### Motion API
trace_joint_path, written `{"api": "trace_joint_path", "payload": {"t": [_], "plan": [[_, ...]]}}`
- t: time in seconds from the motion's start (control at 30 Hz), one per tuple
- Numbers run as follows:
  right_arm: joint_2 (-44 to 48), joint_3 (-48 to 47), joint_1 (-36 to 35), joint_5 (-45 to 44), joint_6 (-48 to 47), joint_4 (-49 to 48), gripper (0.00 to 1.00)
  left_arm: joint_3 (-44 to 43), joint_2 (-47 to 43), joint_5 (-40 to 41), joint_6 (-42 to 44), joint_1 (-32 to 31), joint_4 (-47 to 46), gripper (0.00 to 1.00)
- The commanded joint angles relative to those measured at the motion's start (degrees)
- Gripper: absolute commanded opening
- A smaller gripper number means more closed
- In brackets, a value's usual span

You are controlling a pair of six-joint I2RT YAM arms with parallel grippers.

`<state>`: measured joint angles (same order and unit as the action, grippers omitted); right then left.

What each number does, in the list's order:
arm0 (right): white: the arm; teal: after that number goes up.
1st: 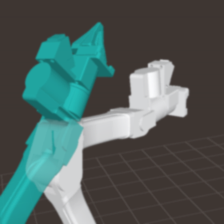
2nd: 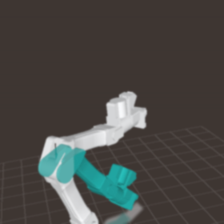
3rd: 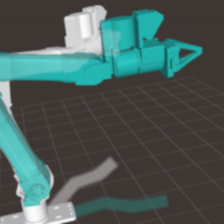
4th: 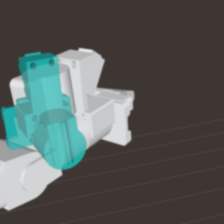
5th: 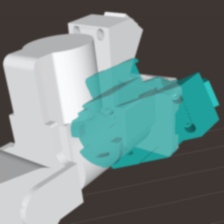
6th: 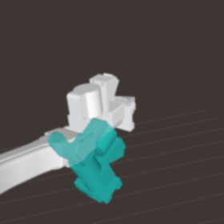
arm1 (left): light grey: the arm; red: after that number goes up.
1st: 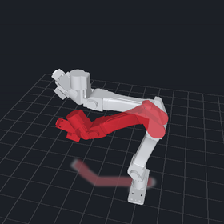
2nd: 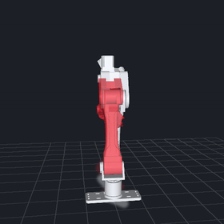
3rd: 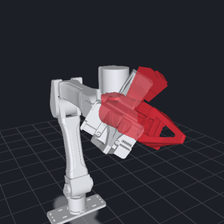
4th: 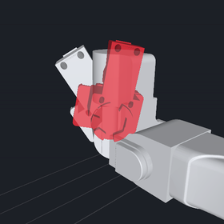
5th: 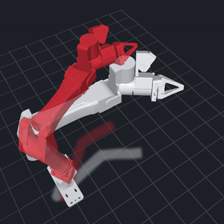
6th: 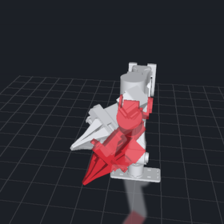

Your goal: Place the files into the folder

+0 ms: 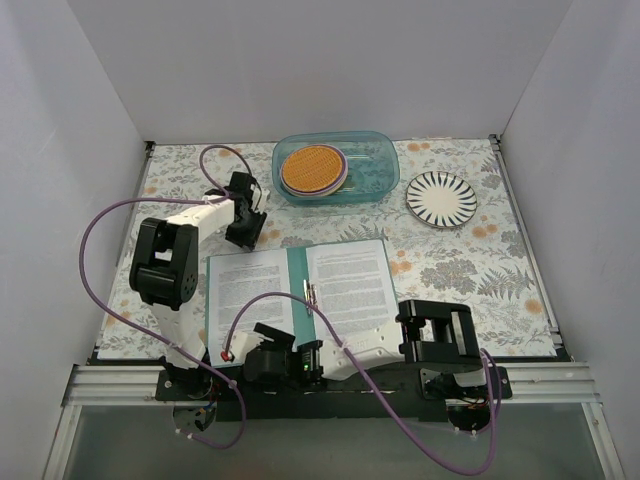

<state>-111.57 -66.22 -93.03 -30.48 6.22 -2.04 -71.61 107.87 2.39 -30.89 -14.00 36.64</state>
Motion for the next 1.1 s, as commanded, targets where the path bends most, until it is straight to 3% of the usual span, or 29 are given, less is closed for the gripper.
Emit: {"api": "trace_joint_path", "payload": {"t": [0.0,0.13,0.23,0.27,0.47,0.57,0.8,0.93,1.0,1.07], "plan": [[-3.7,-0.8,1.3,-9.1,-3.3,-3.7,0.85,3.0,-0.4,-6.3,1.2,-1.7,11.4,0.35],[-4.2,-0.9,1.3,-12.0,-2.4,-3.8,0.73,1.4,-1.1,-6.9,1.5,-1.8,13.1,0.34],[-3.5,-0.5,1.3,-14.8,-1.6,-3.9,0.51,0.5,-1.5,-6.6,1.5,-1.8,13.9,0.34],[-2.6,-0.1,1.3,-15.5,-0.9,-4.1,0.4,0.3,-1.5,-6.4,1.5,-1.8,13.9,0.34],[2.5,2.4,1.4,-20.6,0.0,-5.0,0.08,-2.4,-1.1,-3.8,1.1,-1.8,14.3,0.34],[4.8,3.0,1.4,-22.8,0.8,-3.8,0.03,-6.9,-1.0,-3.1,0.8,-1.4,16.6,0.34],[10.9,5.7,1.3,-26.9,6.6,-0.9,0.01,-31.7,-2.3,2.5,0.1,3.4,26.2,0.38],[14.7,6.8,1.4,-26.3,13.6,1.1,0.01,-58.1,-0.5,5.4,0.5,10.9,29.4,0.43],[16.2,7.3,1.3,-25.5,16.3,2.0,0.01,-64.9,-0.4,6.0,-0.4,13.6,28.3,0.55],[18.9,9.0,1.3,-24.3,20.1,2.0,0.01,-60.7,-5.5,5.3,-1.5,17.8,24.3,0.72]]}}
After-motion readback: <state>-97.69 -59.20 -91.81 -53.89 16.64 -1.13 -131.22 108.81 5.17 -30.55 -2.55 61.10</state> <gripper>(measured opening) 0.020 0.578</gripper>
